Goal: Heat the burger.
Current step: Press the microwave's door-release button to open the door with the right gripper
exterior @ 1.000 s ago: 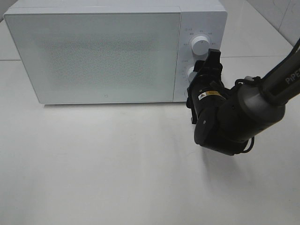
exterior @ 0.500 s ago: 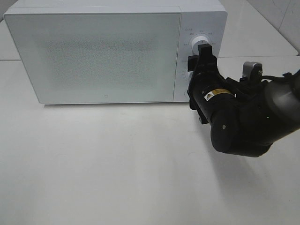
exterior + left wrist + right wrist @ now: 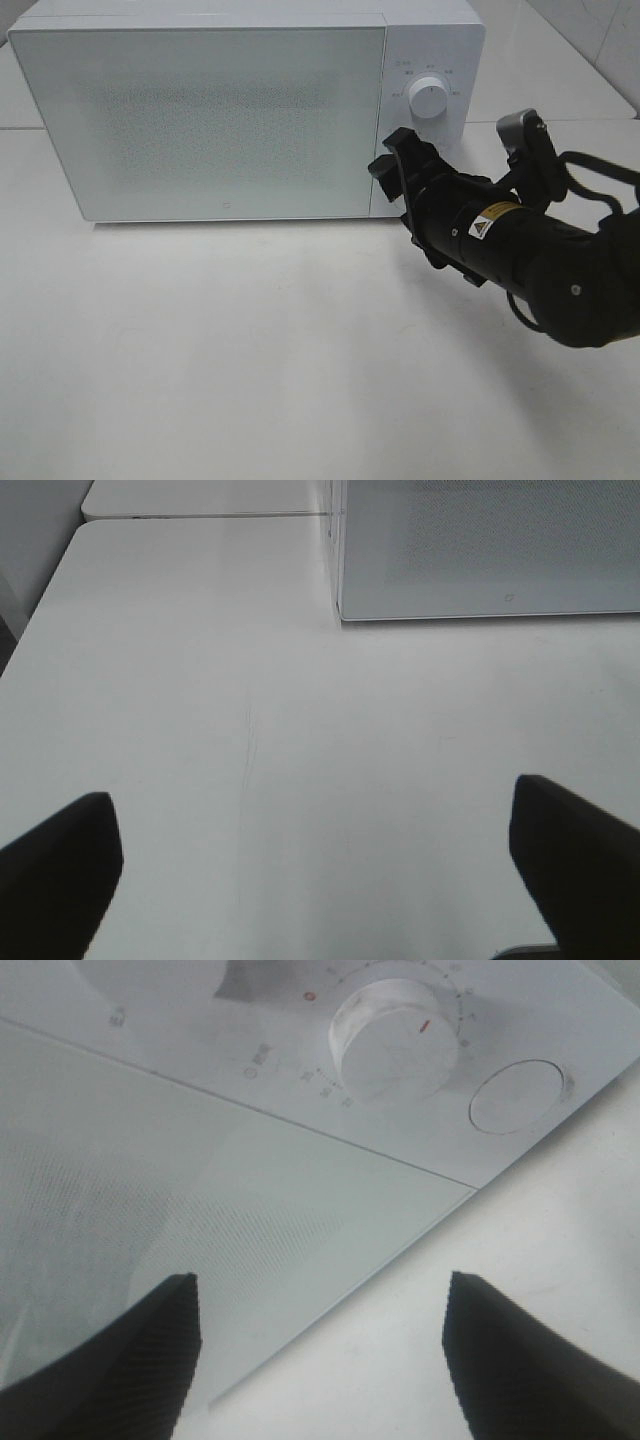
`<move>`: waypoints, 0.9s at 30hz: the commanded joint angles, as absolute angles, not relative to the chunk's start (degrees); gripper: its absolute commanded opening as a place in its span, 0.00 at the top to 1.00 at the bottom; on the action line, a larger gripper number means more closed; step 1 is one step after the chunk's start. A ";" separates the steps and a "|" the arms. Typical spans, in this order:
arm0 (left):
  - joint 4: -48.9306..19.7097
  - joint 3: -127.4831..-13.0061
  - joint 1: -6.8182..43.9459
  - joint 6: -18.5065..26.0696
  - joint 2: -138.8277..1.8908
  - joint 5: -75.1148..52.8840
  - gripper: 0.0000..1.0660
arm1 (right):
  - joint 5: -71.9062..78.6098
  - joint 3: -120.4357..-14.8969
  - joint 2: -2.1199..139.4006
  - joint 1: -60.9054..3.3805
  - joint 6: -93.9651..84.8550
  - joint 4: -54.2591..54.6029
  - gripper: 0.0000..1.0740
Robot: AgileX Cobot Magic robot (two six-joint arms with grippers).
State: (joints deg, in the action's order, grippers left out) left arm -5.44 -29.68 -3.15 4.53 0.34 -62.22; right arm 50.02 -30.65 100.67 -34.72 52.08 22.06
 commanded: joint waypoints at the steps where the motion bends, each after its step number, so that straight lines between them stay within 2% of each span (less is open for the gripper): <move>1: -5.61 -29.62 -3.32 4.47 1.15 -61.48 0.08 | 45.03 -30.60 98.20 -32.60 49.16 14.78 0.37; 6: -5.61 -29.62 -3.32 4.47 1.15 -61.48 0.08 | 32.14 -30.77 93.85 -28.30 48.99 -1.55 0.37; 11: -5.61 -29.62 -3.32 4.47 1.15 -61.48 0.08 | 21.83 -32.03 91.44 -27.33 48.82 -10.54 0.37; 12: -5.61 -29.62 -3.32 4.47 1.15 -61.48 0.08 | 14.90 -33.52 90.18 -27.33 47.84 -13.69 0.37; 16: -5.61 -29.62 -3.32 4.47 1.15 -61.48 0.08 | 3.90 -35.87 88.46 -27.33 43.26 -14.55 0.37; 17: -5.61 -29.62 -3.32 4.47 1.15 -61.48 0.08 | -2.41 -37.82 87.49 -27.33 36.78 -13.46 0.37; 19: -5.61 -29.62 -3.32 4.47 1.15 -61.48 0.08 | -5.44 -38.67 86.92 -27.33 33.17 -12.15 0.37; 21: -5.61 -29.62 -3.32 4.47 1.15 -61.48 0.08 | -12.72 -40.74 85.37 -27.33 22.69 -7.51 0.37; 27: -5.61 -29.62 -3.32 4.47 1.15 -61.48 0.08 | -21.14 -41.88 81.19 -27.50 8.54 -0.46 0.37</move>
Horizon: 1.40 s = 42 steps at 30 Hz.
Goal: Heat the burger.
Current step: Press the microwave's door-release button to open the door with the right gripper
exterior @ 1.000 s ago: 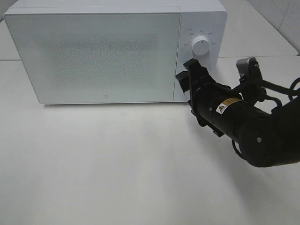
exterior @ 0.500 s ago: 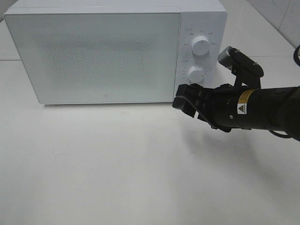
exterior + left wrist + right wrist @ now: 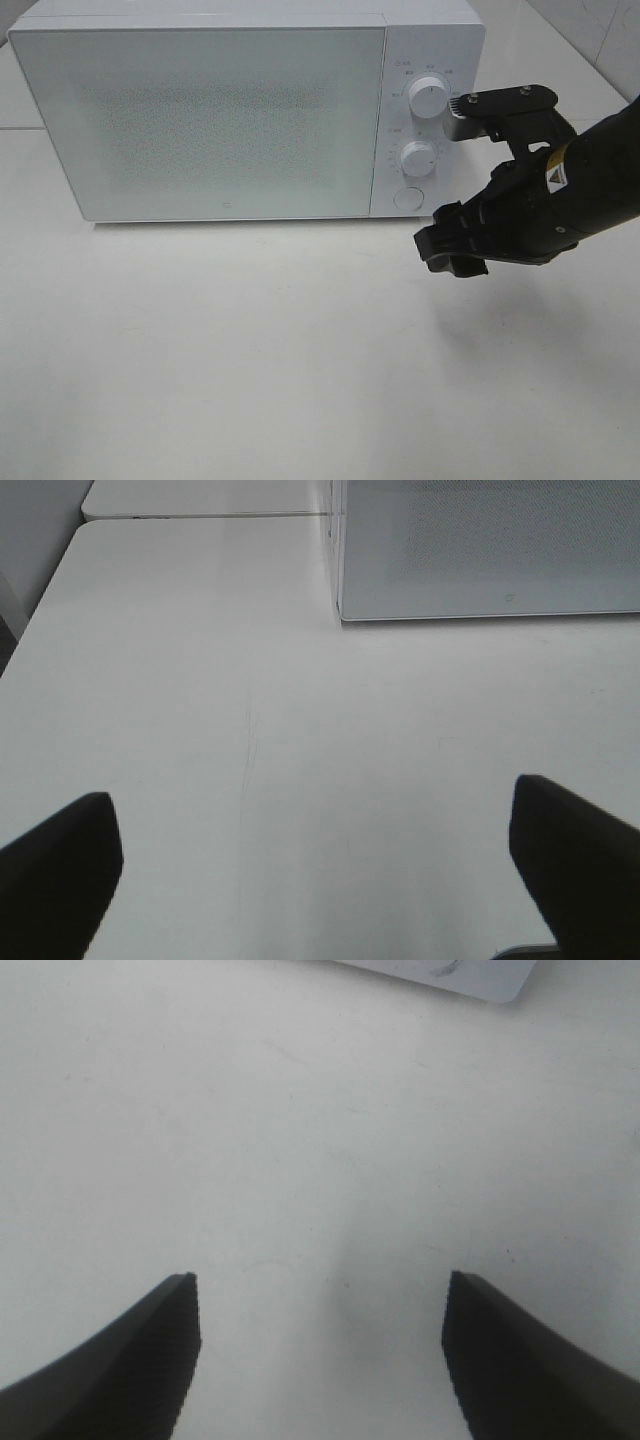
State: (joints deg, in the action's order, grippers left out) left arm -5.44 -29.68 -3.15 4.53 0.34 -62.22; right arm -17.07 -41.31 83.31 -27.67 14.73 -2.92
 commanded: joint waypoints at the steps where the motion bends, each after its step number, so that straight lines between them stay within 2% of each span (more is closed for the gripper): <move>1: -5.61 -29.62 -3.32 4.47 1.15 -61.48 0.08 | -21.14 -41.88 81.19 -27.50 8.54 -0.46 0.37; 18: -5.61 -29.62 -3.32 4.47 1.15 -61.48 0.08 | -44.86 -41.88 60.39 -27.50 6.82 -0.29 0.37; 28: -5.61 -29.62 -3.32 4.47 1.15 -61.48 0.08 | -52.48 -41.88 47.15 -27.50 5.44 -0.34 0.37; 30: -5.61 -29.62 -3.32 4.47 1.15 -61.48 0.08 | -54.72 -41.88 39.42 -27.50 4.07 -0.52 0.37; 36: -5.61 -29.62 -3.32 4.47 1.15 -61.48 0.08 | -59.01 -41.88 27.73 -27.39 3.44 -2.23 0.37; 39: -5.61 -29.62 -3.32 4.47 1.15 -61.48 0.08 | -59.59 -41.88 26.36 -27.39 3.61 -2.52 0.37; 42: -5.61 -29.62 -3.32 4.47 1.15 -61.48 0.08 | -61.08 -41.88 20.74 -27.27 5.84 -4.24 0.33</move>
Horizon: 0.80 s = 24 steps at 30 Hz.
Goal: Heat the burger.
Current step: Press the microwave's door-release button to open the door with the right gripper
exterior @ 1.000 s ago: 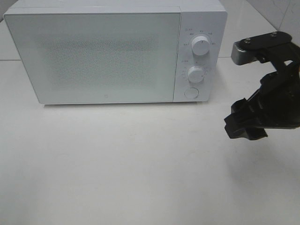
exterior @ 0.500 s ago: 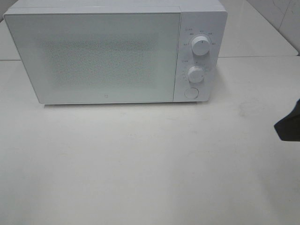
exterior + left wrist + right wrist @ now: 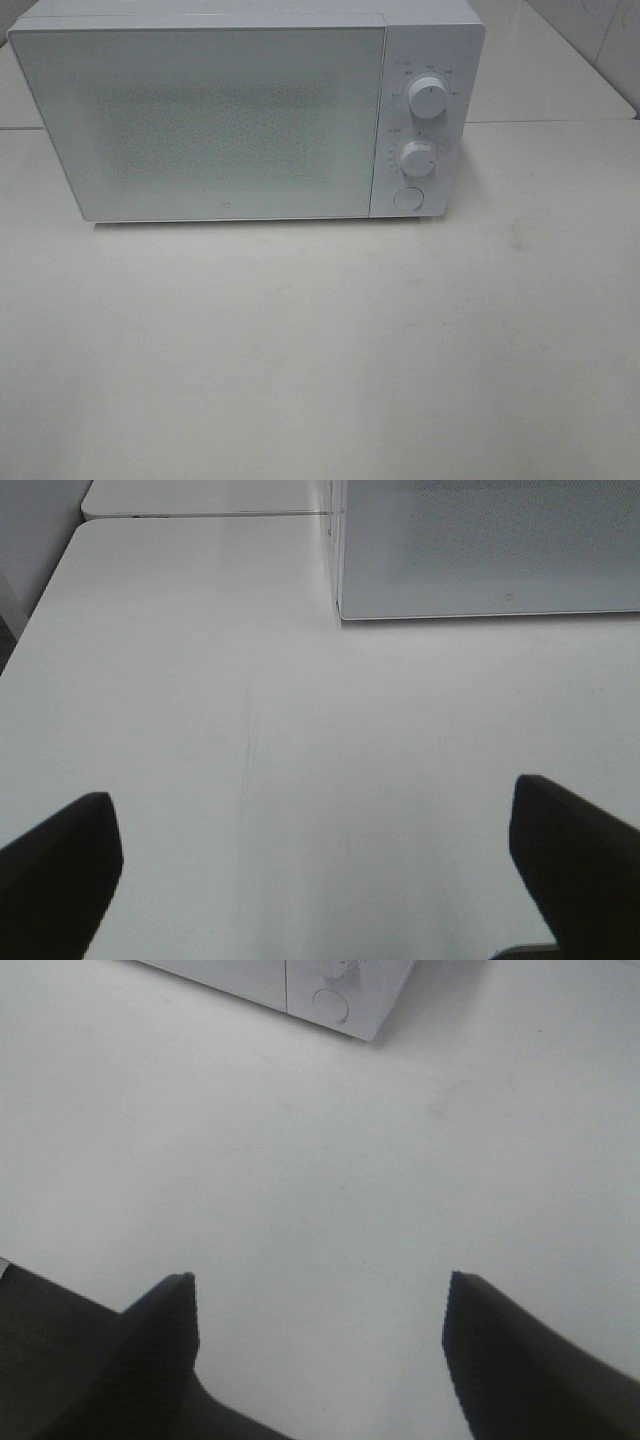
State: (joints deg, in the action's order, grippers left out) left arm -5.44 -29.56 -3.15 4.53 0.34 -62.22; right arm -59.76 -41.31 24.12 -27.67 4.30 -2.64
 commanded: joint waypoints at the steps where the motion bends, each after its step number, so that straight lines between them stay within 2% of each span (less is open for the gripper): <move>1: -5.61 -29.62 -3.32 4.47 1.15 -61.48 0.08 | -61.31 -41.88 19.65 -26.87 6.25 -4.47 0.32; 4: -5.61 -29.62 -3.32 4.47 1.15 -61.48 0.08 | -61.19 -41.31 14.61 -22.57 6.82 -5.33 0.27; 8: -5.61 -29.62 -3.32 4.47 1.15 -61.48 0.08 | -60.79 -39.02 9.97 -18.51 5.27 -5.44 0.29; 20: -5.61 -29.62 -3.32 4.47 1.15 -61.48 0.08 | -56.61 -28.93 -0.40 -13.75 4.98 -5.27 0.29; 24: -5.61 -29.62 -3.32 4.47 1.15 -61.48 0.08 | -57.01 -28.59 -2.12 -12.83 4.07 -4.98 0.29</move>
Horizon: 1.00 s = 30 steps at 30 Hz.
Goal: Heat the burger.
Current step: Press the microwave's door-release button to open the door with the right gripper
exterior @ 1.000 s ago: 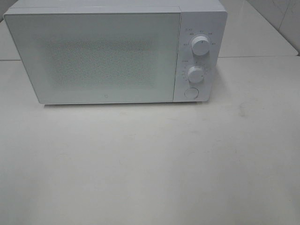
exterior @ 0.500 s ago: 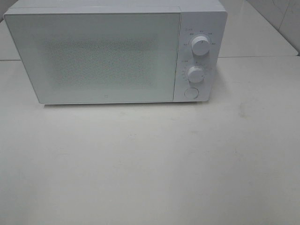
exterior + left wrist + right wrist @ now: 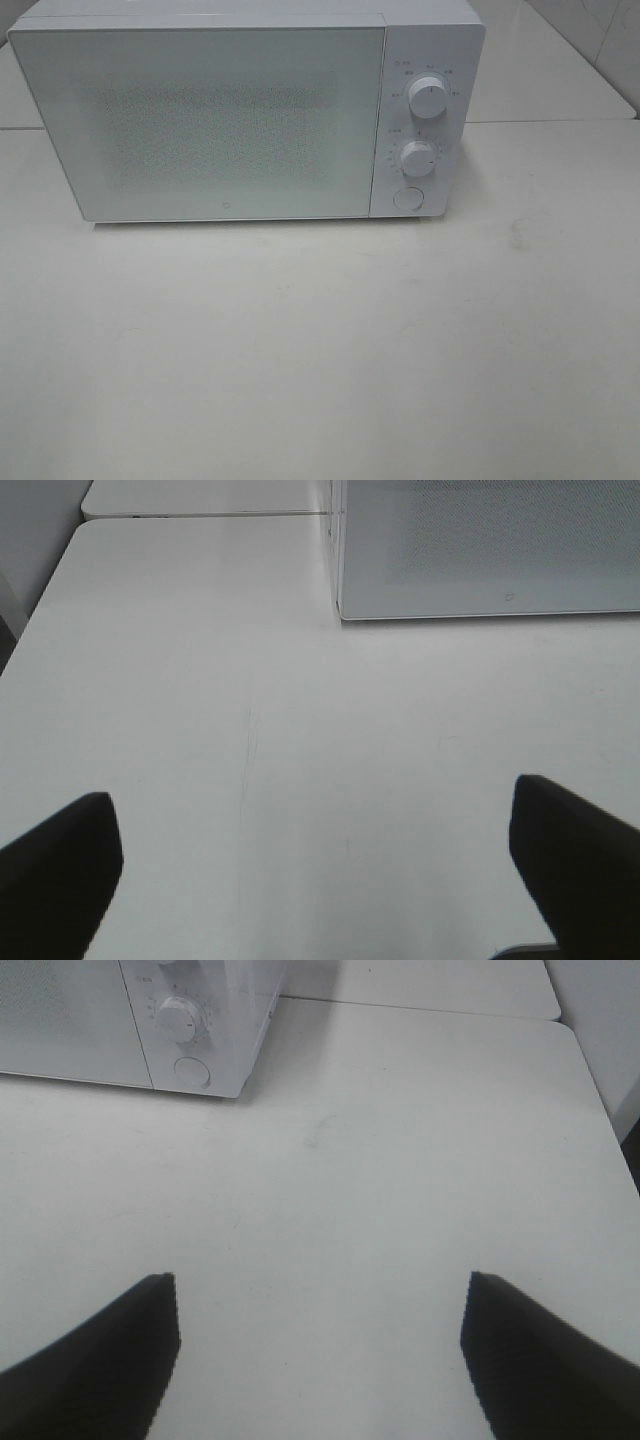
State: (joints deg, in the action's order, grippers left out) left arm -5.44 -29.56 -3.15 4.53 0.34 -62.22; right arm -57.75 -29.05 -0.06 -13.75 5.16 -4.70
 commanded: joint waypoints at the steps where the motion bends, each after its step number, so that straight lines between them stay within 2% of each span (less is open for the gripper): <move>1: -5.61 -29.62 -3.32 4.47 1.15 -61.48 0.08 | -57.01 -28.59 -2.06 -12.43 4.07 -4.98 0.29; 30: -5.61 -29.62 -3.32 4.47 1.15 -61.48 0.08 | -54.95 -30.19 0.17 -11.97 4.07 -4.81 0.30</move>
State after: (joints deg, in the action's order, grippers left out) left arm -5.39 -29.56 -3.15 4.53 0.34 -62.22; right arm -56.04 -29.62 0.29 -12.38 4.58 -4.58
